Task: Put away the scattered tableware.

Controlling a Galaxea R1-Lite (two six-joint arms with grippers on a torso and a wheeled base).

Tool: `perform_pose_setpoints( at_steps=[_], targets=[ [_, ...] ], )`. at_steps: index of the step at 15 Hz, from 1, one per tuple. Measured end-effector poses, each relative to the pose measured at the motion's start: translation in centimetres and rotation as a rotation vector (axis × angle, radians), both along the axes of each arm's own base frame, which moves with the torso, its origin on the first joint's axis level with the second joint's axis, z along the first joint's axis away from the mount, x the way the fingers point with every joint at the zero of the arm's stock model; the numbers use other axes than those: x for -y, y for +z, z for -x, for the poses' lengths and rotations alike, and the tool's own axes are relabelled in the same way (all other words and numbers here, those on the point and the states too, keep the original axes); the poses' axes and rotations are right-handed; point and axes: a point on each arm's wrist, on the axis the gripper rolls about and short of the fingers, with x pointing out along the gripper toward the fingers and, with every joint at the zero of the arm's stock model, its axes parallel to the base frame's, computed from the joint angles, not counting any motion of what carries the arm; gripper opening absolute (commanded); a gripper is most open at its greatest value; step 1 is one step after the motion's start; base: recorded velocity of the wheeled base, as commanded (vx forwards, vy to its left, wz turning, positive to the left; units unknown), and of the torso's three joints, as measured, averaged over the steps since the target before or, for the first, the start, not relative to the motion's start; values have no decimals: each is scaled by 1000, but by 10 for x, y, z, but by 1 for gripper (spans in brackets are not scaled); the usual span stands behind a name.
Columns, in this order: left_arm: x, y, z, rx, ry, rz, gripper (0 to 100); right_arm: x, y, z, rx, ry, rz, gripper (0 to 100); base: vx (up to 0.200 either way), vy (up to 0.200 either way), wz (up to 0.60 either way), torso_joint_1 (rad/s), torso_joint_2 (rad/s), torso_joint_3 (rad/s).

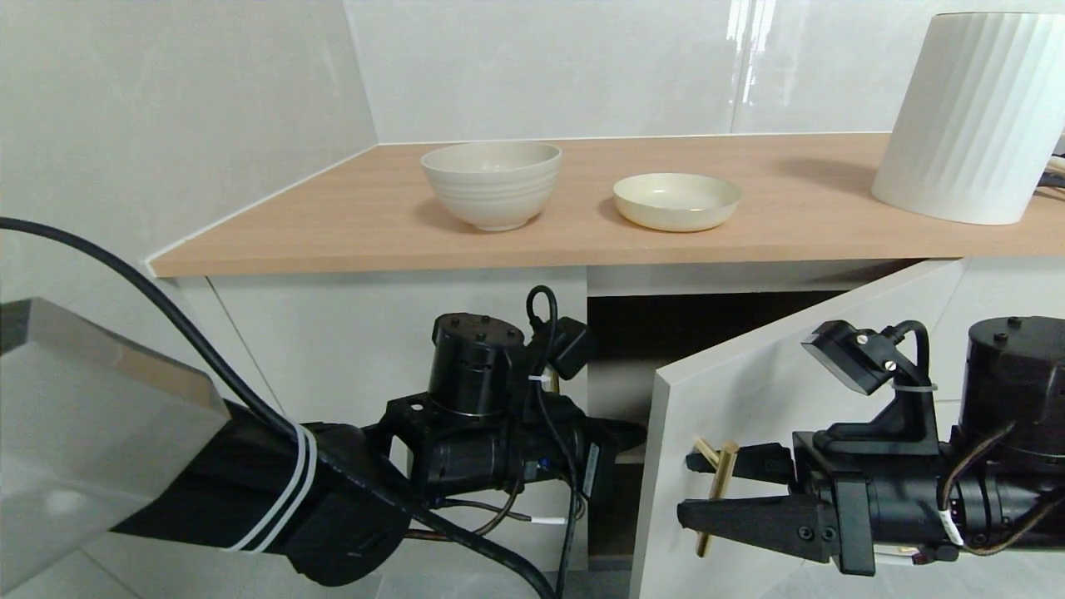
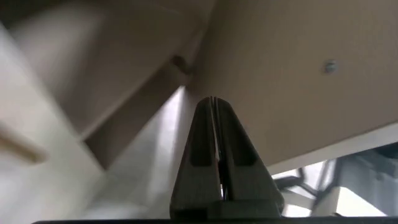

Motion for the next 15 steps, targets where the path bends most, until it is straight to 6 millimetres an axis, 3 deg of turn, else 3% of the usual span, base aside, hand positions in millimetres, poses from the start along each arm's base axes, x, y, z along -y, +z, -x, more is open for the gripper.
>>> perform_pose_setpoints(
  at_steps=[5, 10, 15],
  targets=[
    [15, -9, 10, -20, -45, -16, 0, 7, -1, -6, 15, -40, 8, 100, 0, 0, 0, 0, 0, 0],
    [18, -11, 13, -21, -51, -20, 0, 32, -9, -16, 59, -173, 56, 100, 0, 0, 0, 0, 0, 0],
    [19, -13, 16, -30, -66, -24, 0, 57, -29, 5, 184, -409, 254, 100, 0, 0, 0, 0, 0, 0]
  ],
)
